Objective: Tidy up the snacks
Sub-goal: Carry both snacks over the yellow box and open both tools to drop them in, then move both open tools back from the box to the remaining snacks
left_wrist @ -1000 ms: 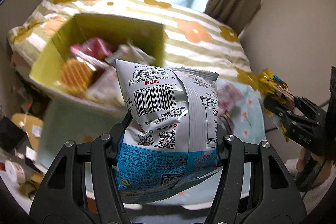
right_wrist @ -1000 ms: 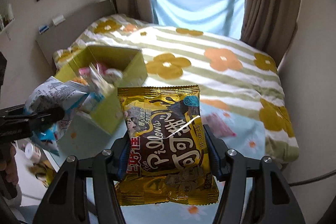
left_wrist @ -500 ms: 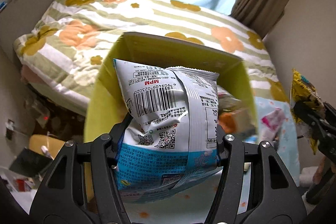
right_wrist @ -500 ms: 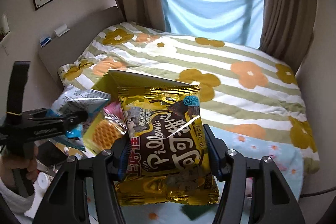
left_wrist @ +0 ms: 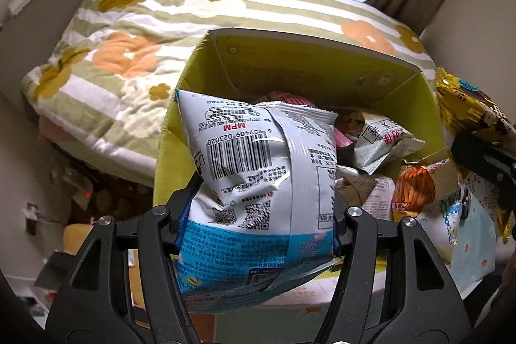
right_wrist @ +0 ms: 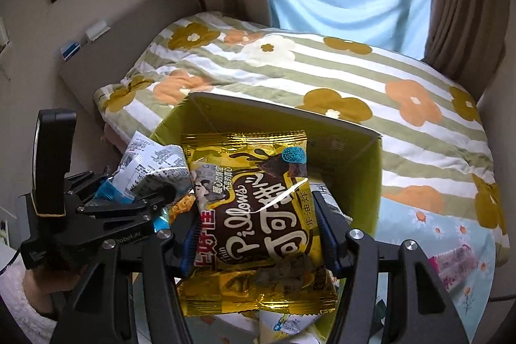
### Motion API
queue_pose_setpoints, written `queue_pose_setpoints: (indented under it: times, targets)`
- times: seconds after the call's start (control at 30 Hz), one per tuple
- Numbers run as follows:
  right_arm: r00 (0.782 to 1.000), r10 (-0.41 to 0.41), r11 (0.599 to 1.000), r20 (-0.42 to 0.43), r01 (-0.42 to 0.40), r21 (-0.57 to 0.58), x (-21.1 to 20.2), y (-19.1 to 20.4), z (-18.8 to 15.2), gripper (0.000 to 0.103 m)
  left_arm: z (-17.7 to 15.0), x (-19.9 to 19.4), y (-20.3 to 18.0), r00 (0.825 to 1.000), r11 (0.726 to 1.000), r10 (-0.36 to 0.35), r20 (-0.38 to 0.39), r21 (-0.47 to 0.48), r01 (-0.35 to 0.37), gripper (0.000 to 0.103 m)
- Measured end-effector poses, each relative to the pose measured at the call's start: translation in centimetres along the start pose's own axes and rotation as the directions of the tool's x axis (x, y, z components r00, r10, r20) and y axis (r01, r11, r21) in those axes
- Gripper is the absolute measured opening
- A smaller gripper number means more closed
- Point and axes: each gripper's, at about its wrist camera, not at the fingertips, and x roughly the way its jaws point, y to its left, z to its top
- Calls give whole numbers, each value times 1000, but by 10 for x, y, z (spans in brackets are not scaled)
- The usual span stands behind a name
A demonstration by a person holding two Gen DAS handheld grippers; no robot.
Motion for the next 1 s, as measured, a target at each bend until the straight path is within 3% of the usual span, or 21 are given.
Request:
queue_pose_setpoints:
  times: [0.03, 0.07, 0.1, 0.5, 0.57, 0.6, 0.63, 0.7, 0.9, 1.0]
  targets:
    - [1000, -3, 1000, -5, 3, -3, 1, -1, 0, 56, 0, 0, 0, 1000, 1000, -2, -4, -14, 2, 75]
    - [1000, -2, 1000, -10, 2, -2, 3, 0, 1, 56, -1, 0, 0, 1000, 1000, 1, -5, -23, -1, 98]
    - [1000, 1, 1000, -12, -1, 3, 3, -2, 0, 56, -3, -2, 0, 1000, 1000, 5, 2, -31, -5, 102]
    - [999, 16, 1000, -33, -15, 22, 20, 2, 6, 57, -29, -33, 2, 999, 998, -29, 18, -54, 30, 102]
    - [999, 19, 1000, -32, -18, 25, 24, 3, 7, 61, -31, -37, 2, 1000, 999, -20, 23, -46, 21, 102]
    - [999, 21, 999, -29, -21, 27, 25, 2, 7, 70, -31, -39, 2, 1000, 999, -16, 26, -42, 18, 102]
    - [999, 27, 999, -23, -27, 31, 25, 2, 7, 86, -32, -41, 2, 999, 999, -15, 29, -39, 16, 102]
    - [999, 35, 999, 1, -35, 35, 23, 3, 7, 101, -33, -45, 3, 999, 999, -9, 38, -34, 11, 102]
    - [997, -3, 1000, 72, 3, -3, 7, 8, 0, 102, -35, -52, 3, 999, 1000, -5, 45, -5, 5, 102]
    - [999, 9, 1000, 53, -8, -19, 3, 11, -6, 102, -37, -55, 1, 999, 1000, -2, 52, 14, 1, 102]
